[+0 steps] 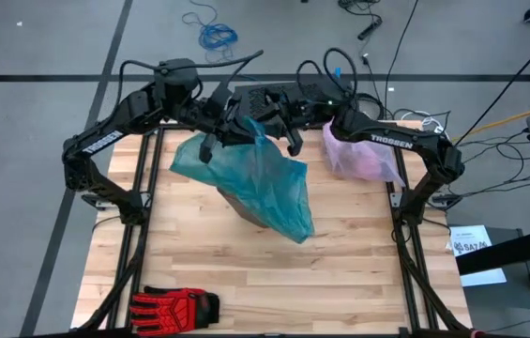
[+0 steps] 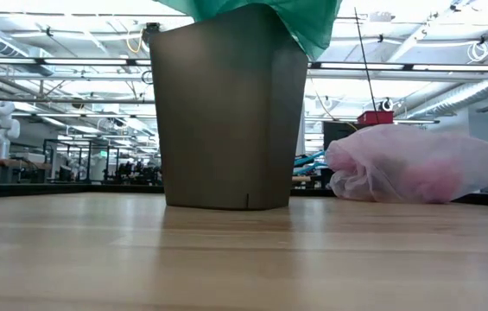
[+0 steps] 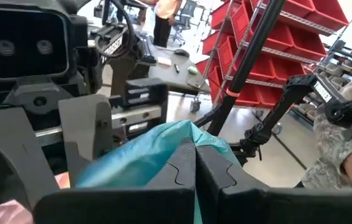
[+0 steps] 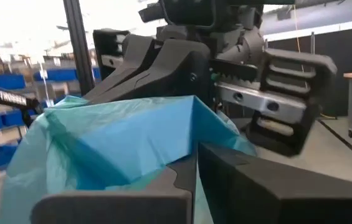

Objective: Place trash/remove bag and relplace
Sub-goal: Insert the blue trash bag into the black trash bin

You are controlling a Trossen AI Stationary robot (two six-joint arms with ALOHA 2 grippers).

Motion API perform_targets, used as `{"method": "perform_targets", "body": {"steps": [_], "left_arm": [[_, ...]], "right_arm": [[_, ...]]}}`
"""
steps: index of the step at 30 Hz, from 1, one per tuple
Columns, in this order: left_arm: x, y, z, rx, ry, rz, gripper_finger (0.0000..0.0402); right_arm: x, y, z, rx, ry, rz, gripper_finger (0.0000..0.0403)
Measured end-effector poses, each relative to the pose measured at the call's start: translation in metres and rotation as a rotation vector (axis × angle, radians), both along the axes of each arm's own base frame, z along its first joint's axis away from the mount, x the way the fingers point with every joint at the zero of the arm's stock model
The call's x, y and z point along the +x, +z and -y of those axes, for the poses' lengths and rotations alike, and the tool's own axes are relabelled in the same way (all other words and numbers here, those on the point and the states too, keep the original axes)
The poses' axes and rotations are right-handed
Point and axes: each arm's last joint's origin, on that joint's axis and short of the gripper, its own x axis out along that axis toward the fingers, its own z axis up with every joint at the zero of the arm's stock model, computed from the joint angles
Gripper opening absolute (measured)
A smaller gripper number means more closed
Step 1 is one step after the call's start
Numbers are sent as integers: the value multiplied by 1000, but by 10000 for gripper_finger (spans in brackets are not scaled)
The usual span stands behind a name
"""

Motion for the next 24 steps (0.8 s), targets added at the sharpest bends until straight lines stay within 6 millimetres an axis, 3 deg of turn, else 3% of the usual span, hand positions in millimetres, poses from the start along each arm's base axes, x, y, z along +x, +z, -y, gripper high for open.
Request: {"method": "perform_targets", "body": {"steps": [4,19,24], "left_arm": [[0,1,0,-3,1,9,0],[-18,13,7,17,1,58,0],[-19,14,8,25,-2,63,0]], "right_arm": [[-1,12,1,-57,-24,-37,2],[-42,83,12,-155,-139,24,0],[-54,76,21,-48,-137,-219,6]]}}
